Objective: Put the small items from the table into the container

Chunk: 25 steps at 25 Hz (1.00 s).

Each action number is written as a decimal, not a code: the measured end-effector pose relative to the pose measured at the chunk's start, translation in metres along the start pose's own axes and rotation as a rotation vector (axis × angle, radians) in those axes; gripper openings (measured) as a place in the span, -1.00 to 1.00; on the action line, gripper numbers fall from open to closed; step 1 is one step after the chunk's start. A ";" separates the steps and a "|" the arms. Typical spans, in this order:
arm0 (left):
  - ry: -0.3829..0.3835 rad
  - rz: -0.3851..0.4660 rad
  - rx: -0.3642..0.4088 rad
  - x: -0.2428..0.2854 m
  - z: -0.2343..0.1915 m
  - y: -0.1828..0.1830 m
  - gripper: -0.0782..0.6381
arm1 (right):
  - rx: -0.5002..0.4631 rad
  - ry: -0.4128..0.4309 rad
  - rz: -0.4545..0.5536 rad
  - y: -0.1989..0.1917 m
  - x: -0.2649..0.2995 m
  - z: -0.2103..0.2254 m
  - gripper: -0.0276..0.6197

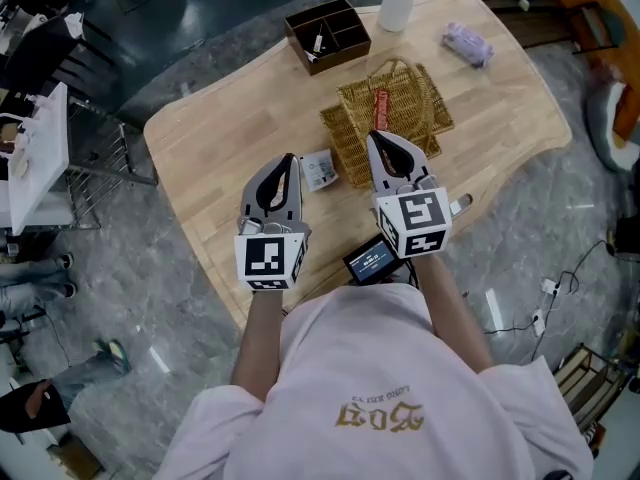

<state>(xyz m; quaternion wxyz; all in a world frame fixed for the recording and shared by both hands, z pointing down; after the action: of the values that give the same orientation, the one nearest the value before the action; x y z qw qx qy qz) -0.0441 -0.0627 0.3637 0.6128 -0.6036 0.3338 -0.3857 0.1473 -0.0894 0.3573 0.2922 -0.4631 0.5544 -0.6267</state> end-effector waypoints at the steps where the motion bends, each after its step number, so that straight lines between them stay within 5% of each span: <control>1: 0.000 0.003 0.001 -0.001 0.000 0.001 -0.76 | 0.001 0.009 0.003 0.000 -0.001 -0.003 -0.86; 11: 0.030 0.038 0.011 -0.022 -0.001 0.015 -0.76 | -0.017 0.047 0.052 0.012 -0.018 -0.015 -0.86; 25: 0.175 0.114 0.036 -0.064 -0.019 0.045 -0.76 | 0.014 0.104 0.164 0.043 -0.047 -0.015 -0.86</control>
<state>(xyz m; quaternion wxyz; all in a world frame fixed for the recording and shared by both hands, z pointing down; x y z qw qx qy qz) -0.0883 -0.0165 0.3147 0.6131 -0.5366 0.4126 -0.4075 0.1461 -0.0508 0.3047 0.3169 -0.3809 0.6004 -0.6277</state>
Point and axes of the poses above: the fingertips, and each gripper's own axes: x forward along the fingers, z to its right, y out of its top, the point moved 7 cm from there along -x, backward along the fingers, and after that the axes turned 2 degrees about z, right-handed, at the moved point
